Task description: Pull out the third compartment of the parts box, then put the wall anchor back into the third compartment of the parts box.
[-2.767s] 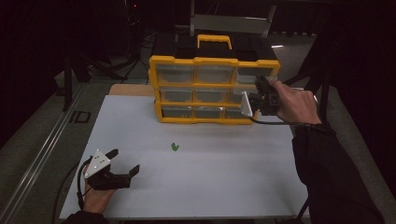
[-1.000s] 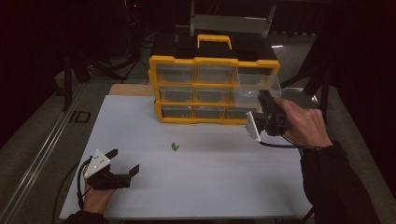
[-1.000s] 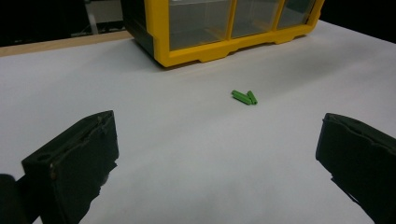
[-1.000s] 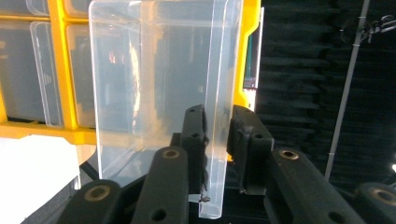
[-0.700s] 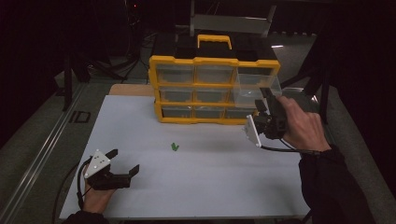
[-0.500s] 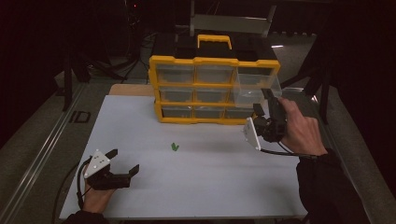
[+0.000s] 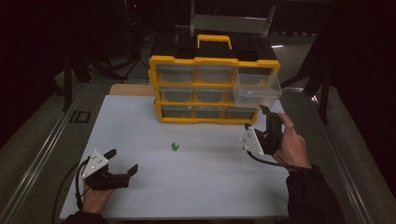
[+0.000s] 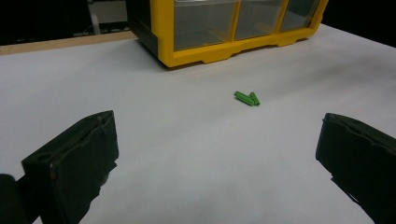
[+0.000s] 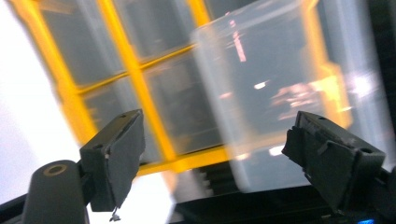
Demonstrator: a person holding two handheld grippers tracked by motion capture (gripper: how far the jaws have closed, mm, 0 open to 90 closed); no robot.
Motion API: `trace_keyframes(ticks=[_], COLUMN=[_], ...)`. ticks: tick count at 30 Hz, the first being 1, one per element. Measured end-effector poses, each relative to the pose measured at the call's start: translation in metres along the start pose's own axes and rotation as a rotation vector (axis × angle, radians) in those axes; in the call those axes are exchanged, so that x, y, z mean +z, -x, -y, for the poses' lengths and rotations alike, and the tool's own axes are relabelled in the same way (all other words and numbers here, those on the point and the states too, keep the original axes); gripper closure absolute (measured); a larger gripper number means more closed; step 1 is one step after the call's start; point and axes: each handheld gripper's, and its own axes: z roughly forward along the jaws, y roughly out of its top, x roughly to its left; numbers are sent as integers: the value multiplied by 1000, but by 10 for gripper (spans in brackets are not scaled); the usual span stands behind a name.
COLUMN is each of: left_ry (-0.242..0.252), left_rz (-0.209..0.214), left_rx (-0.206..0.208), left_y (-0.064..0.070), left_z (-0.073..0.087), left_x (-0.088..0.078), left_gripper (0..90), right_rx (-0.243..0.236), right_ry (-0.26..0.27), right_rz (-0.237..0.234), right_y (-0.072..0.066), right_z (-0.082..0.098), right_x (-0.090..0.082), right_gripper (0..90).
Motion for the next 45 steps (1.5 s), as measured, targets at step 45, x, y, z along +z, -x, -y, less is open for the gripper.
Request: trace_keyframes(ticks=[45], left_ry=[-39], left_rz=[-16], left_rx=[-8], left_y=[8], left_z=[-22], left_x=[9], left_gripper=[10], right_rx=[1027], right_ry=[150], right_rz=[-431], right_y=[-60], right_z=[92], right_x=[-8], right_gripper=[146])
